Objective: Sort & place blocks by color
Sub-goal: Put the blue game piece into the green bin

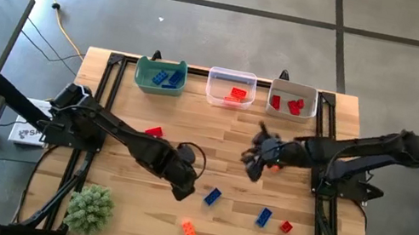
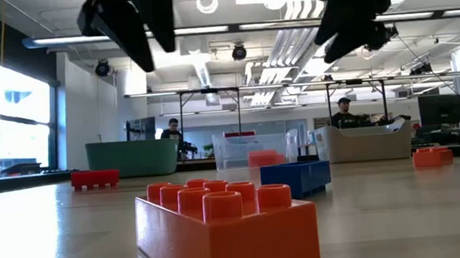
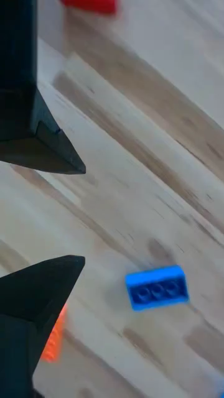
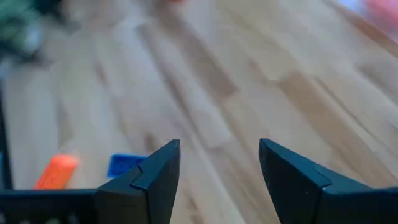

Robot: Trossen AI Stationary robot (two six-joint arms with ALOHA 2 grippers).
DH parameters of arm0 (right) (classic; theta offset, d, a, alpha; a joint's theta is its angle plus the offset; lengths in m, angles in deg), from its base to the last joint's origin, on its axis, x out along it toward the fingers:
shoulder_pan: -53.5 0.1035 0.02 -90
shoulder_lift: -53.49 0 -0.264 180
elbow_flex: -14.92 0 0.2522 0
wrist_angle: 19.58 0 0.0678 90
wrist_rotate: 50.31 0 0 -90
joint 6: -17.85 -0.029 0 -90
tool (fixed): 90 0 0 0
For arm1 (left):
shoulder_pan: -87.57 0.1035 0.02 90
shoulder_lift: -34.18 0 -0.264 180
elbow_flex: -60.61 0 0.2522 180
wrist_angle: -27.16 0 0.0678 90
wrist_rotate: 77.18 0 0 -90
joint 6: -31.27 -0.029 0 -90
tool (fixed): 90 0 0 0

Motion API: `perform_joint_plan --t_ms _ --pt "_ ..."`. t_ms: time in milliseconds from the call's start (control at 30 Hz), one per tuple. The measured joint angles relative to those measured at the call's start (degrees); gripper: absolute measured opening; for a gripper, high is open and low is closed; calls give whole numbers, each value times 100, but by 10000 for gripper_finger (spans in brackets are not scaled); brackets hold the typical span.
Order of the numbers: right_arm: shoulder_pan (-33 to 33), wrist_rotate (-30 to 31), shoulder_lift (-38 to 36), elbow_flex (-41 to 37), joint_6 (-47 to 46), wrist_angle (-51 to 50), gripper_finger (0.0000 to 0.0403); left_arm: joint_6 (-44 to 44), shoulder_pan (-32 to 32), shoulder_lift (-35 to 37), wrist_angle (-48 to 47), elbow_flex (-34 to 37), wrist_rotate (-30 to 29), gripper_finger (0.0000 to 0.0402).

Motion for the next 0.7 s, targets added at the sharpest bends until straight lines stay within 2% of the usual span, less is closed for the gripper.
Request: perform_joint_plan --t_ms 100,333,500,700 --pt "188 -326 321 0 605 575 206 121 -20 53 -430 0 8 216" --pt "445 -1515 1182 0 1855 1546 206 293 -14 109 -1172 0 22 216" --pt "698 -1617 1776 0 3149 2025 206 466 -16 109 -1596 0 20 216" --pt "948 -1615 2290 0 4602 2747 206 612 -14 109 -1610 0 -23 216"
